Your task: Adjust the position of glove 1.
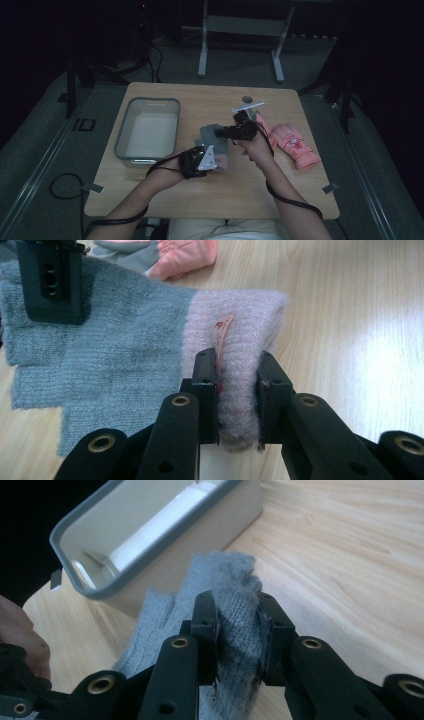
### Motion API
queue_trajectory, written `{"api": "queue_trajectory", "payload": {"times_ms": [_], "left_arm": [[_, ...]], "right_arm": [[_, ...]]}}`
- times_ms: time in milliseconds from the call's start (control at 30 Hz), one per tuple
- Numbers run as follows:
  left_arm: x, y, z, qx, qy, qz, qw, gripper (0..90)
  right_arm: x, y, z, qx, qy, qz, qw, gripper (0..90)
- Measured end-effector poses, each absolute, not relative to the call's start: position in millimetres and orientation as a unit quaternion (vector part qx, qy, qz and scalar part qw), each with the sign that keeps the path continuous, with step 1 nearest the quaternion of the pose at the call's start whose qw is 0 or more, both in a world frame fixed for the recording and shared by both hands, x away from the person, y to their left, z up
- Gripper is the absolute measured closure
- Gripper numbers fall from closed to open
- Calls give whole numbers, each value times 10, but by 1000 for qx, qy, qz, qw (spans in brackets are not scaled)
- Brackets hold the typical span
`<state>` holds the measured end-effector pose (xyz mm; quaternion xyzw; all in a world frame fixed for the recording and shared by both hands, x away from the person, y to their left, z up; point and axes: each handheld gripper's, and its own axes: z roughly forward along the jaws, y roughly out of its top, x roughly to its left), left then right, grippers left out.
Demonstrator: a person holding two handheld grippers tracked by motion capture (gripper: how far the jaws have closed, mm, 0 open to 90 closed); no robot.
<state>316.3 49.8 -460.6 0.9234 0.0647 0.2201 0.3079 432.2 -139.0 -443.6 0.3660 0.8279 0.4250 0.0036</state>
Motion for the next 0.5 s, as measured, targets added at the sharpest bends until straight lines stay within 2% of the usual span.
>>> {"api": "queue_trajectory", "payload": {"times_ms": [500], "left_arm": [[3305, 950, -4314, 931, 77, 240, 264, 747]], "right_arm": [[4462, -848, -4187, 354, 823, 443, 20, 740]]}}
